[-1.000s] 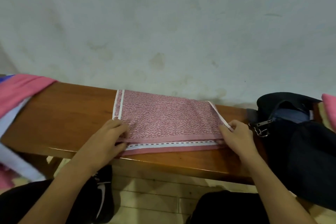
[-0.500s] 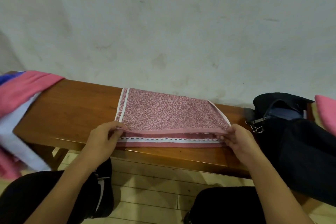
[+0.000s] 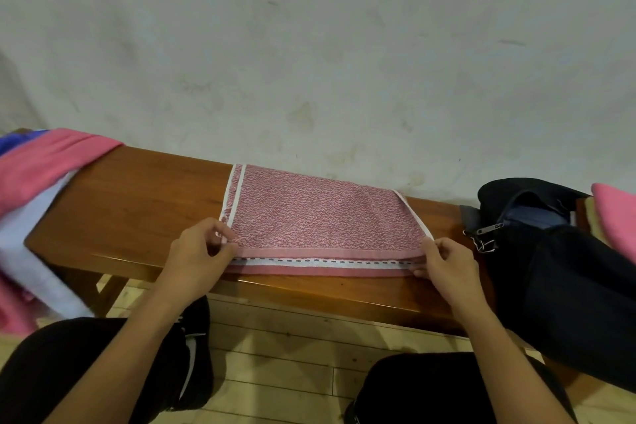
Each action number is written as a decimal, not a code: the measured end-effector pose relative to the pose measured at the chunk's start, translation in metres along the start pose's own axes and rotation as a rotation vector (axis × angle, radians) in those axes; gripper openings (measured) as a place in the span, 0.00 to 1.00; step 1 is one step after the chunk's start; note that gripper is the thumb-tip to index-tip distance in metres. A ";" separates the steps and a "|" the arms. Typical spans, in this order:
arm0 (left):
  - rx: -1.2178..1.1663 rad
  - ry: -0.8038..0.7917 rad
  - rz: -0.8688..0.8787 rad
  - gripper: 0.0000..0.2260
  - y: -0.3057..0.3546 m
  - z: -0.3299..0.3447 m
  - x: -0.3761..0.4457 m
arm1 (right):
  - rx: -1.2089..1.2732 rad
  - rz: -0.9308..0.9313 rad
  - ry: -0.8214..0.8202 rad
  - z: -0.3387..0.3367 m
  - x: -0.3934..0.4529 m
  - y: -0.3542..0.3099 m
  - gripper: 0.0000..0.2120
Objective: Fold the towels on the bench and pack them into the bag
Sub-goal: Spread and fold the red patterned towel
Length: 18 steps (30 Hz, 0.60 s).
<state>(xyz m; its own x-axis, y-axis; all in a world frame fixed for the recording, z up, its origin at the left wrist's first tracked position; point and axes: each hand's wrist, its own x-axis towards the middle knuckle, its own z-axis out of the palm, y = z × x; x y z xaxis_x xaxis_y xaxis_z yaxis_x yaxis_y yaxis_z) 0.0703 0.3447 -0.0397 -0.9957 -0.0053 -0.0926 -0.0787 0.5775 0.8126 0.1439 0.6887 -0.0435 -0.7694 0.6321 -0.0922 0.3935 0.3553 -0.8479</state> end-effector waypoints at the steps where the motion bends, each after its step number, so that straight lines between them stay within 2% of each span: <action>1: -0.004 -0.011 -0.005 0.04 0.000 0.000 0.000 | 0.003 0.008 0.000 0.000 0.000 0.001 0.10; 9: 0.016 -0.064 -0.020 0.09 0.002 -0.005 -0.003 | -0.150 0.020 -0.027 -0.001 0.001 0.004 0.12; 18: 0.285 -0.036 0.117 0.08 0.006 0.001 -0.011 | -0.271 -0.043 -0.031 -0.008 -0.004 0.007 0.08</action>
<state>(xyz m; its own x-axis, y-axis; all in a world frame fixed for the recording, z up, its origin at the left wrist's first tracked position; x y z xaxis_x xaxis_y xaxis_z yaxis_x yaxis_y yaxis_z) 0.0810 0.3489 -0.0342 -0.9944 0.1008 -0.0325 0.0584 0.7783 0.6252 0.1533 0.6941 -0.0452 -0.8015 0.5929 -0.0785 0.4772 0.5549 -0.6814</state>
